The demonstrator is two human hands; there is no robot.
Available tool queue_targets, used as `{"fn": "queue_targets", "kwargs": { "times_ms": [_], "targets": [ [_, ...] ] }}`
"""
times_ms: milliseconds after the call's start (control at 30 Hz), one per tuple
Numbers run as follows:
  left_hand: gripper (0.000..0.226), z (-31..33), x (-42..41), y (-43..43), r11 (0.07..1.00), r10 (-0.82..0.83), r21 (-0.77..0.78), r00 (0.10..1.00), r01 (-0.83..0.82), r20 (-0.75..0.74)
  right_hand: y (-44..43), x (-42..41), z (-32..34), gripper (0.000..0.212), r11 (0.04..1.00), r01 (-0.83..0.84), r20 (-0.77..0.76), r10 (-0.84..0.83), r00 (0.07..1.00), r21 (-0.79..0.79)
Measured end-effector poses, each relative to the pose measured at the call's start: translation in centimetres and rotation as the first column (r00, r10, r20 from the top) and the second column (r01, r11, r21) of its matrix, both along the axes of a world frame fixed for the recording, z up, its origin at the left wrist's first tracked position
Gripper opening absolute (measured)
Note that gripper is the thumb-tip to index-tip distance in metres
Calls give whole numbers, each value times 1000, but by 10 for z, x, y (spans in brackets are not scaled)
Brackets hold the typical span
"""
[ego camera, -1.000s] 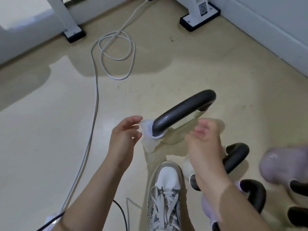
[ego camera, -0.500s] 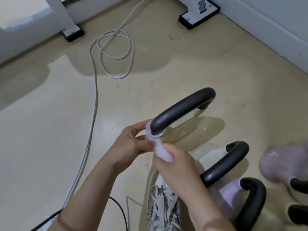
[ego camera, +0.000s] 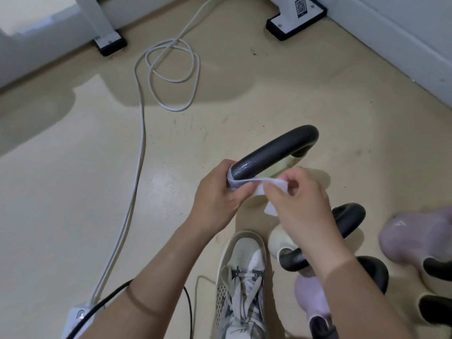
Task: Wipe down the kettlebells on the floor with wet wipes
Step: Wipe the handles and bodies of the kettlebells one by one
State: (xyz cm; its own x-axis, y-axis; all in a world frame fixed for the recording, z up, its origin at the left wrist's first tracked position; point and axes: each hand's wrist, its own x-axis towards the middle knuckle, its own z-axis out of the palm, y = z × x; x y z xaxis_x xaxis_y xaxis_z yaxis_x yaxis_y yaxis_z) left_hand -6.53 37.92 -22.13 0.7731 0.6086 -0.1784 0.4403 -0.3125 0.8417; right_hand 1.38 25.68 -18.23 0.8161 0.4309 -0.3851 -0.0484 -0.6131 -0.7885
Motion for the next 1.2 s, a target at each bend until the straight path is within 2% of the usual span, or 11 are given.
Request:
{"fn": "queue_targets", "kwargs": {
  "times_ms": [134,234,367,434,501,568,634,768,868,1035,1202],
  "targets": [
    [18,-5,13,-3,965,130,237,988,-107,-82,-6,23,-13,16,998,65,27,-65,998,15],
    [18,-13,13,-7,901,102,420,994,-108,37,-10,31,-10,18,998,59,207,-63,976,28],
    [56,-10,20,-8,849,19,529,1000,-15,-2,-8,26,-4,17,988,121,368,-147,918,93],
    [53,-3,23,-6,861,16,508,998,16,-60,0,22,-6,17,936,270,229,-320,919,225],
    [48,4,24,-4,907,16,421,998,10,-57,13,18,-9,17,728,554,-234,-504,832,403],
    [45,9,23,1,963,11,270,999,-2,-35,27,16,-10,15,503,769,-661,-426,618,394],
    [41,12,23,11,996,-86,10,996,86,-24,37,18,-13,18,391,856,-839,-287,462,338],
    [38,21,18,39,834,-110,-537,992,125,60,48,24,-13,27,334,912,-947,-126,295,240],
    [26,18,37,51,914,-44,-404,999,33,-18,55,26,-12,32,300,921,-966,8,259,250],
    [28,24,59,63,799,-321,-552,945,237,-59,48,33,-20,41,324,898,-948,209,239,298],
    [20,30,46,68,948,78,-315,994,-51,73,34,40,-15,38,460,832,-933,-21,360,311]
  ]
}}
